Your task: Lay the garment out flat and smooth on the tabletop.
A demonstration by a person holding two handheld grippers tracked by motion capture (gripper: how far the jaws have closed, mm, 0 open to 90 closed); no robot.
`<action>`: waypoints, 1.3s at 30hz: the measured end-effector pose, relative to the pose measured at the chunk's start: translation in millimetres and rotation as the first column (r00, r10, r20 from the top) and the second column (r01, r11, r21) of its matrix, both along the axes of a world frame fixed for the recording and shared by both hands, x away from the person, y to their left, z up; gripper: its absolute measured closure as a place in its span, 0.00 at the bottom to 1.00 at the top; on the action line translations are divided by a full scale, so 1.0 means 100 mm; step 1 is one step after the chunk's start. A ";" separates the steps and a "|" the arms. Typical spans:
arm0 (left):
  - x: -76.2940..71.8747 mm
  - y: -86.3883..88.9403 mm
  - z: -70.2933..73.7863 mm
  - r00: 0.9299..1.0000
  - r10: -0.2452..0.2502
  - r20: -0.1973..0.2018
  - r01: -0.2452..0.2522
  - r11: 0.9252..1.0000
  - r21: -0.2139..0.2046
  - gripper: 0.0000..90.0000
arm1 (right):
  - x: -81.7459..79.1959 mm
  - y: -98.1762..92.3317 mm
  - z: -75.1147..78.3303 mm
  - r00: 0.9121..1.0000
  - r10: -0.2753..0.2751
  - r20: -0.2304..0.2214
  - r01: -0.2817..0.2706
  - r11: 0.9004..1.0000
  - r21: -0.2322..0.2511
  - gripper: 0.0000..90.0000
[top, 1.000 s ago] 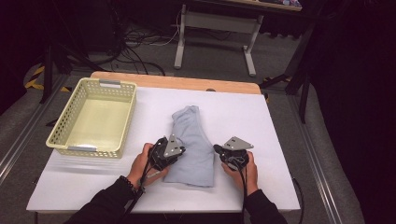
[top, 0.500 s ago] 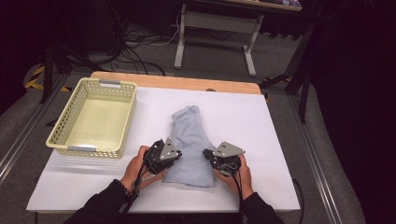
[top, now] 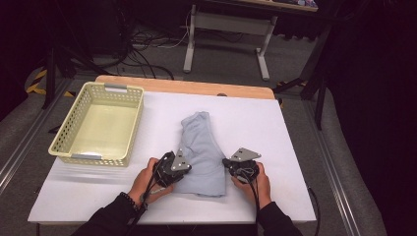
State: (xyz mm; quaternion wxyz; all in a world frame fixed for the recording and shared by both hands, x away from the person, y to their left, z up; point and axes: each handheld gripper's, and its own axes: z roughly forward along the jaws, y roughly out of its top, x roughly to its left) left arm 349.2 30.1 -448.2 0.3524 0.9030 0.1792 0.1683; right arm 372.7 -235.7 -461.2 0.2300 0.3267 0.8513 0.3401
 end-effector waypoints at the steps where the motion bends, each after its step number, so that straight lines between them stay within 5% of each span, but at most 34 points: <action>1: -0.04 -0.01 0.02 1.000 -0.008 0.012 0.008 1.000 0.008 0.99 | 0.00 0.00 0.00 1.000 0.000 0.001 0.000 1.000 -0.001 0.98; 8: -0.10 0.12 0.08 1.000 -0.012 0.000 0.012 1.000 -0.027 0.96 | -0.01 -0.05 0.08 0.999 0.000 0.033 -0.001 1.000 0.025 0.96; 18: -0.09 0.36 0.23 0.998 0.000 0.062 0.007 0.995 -0.104 0.89 | -0.10 -0.13 0.31 0.991 0.029 0.128 -0.046 0.990 0.130 0.86; 25: -0.13 0.54 0.32 0.994 0.019 0.109 0.002 0.983 -0.186 0.74 | -0.18 -0.19 0.39 0.983 0.030 0.182 -0.062 0.983 0.170 0.70; 31: -0.24 0.65 0.35 0.986 0.038 0.162 -0.006 0.981 -0.194 0.60 | -0.32 -0.32 0.50 0.974 -0.015 0.225 -0.038 0.973 0.226 0.49; 39: -0.35 0.78 0.31 0.974 0.078 0.214 -0.031 0.976 -0.214 0.41 | -0.55 -0.49 0.51 0.964 -0.051 0.261 -0.006 0.977 0.215 0.36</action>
